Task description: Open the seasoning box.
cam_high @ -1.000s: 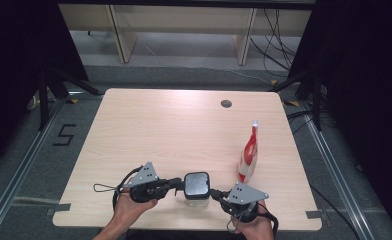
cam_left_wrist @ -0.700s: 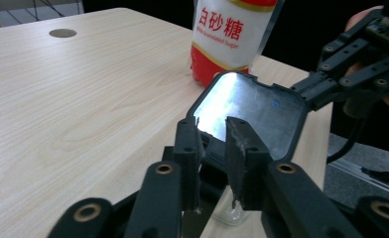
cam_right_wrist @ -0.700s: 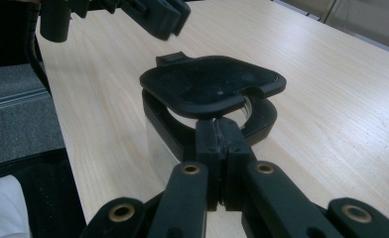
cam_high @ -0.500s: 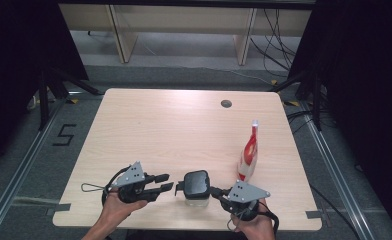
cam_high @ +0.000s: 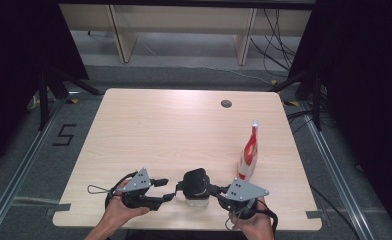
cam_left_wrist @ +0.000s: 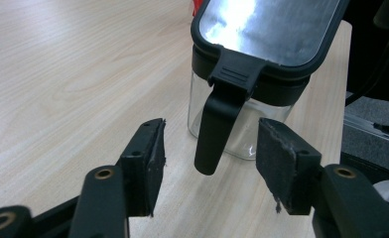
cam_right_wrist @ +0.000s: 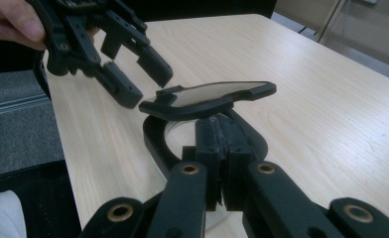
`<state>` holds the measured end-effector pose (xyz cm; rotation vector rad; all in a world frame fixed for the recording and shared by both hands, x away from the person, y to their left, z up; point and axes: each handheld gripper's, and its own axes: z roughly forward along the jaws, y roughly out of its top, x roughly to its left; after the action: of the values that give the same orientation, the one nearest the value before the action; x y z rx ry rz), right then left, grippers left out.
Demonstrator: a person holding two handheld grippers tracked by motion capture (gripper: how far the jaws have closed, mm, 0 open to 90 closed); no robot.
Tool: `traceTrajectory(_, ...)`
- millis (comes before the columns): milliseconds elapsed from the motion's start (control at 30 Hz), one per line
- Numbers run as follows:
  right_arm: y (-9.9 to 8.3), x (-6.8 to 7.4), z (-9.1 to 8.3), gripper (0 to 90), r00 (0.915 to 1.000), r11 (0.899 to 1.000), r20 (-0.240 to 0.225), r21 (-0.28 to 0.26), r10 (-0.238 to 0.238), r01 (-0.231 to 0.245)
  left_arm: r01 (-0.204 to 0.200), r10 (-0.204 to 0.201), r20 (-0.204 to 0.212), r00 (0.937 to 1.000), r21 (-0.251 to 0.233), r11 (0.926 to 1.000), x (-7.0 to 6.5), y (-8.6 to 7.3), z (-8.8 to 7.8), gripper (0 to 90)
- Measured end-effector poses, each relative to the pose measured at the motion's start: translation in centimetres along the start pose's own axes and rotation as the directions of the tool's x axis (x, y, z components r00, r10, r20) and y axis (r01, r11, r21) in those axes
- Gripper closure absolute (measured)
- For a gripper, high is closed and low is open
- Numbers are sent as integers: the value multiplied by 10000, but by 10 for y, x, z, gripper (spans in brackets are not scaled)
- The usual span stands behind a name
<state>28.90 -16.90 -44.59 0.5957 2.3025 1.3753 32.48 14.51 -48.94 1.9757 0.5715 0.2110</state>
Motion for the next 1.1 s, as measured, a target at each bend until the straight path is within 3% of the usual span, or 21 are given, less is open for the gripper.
traceTrajectory(167,8,1,3,887,9994,9994,-99,-84,-344,343,358,-357,-18,9994,49,9993,-1,-2,2,400)
traceTrajectory(300,15,1,4,886,9988,9988,-105,-73,-476,475,323,-324,16,9995,50,9995,-1,-3,3,396)
traceTrajectory(333,16,2,4,886,9988,9988,-78,-100,-481,481,132,-133,78,9999,139,9998,0,-2,3,393)
traceTrajectory(500,20,2,6,886,9980,9980,-98,-110,-629,628,290,-292,140,9995,157,9995,-2,-2,4,377)
traceTrajectory(600,24,4,8,886,9975,9975,-137,-133,-693,691,-22,17,165,9999,266,9996,-1,-3,5,366)
traceTrajectory(667,27,5,9,886,9970,9971,-164,-116,-758,756,310,-315,166,9994,284,9991,-2,-3,5,356)
traceTrajectory(800,33,8,12,886,9960,9962,-215,-121,-863,860,180,-187,175,9997,403,9990,-1,-4,4,323)
traceTrajectory(967,39,10,16,886,9941,9944,-259,-130,-1054,1051,436,-447,160,9989,610,9972,-3,-9,1,288)
traceTrajectory(1067,42,11,17,885,9931,9935,-299,-82,-1133,1131,97,-106,136,9999,649,9978,-1,-12,-5,274)
traceTrajectory(1100,43,11,18,884,9924,9929,-315,-97,-1187,1185,170,-168,-29,9999,818,9965,-1,-14,-8,268)
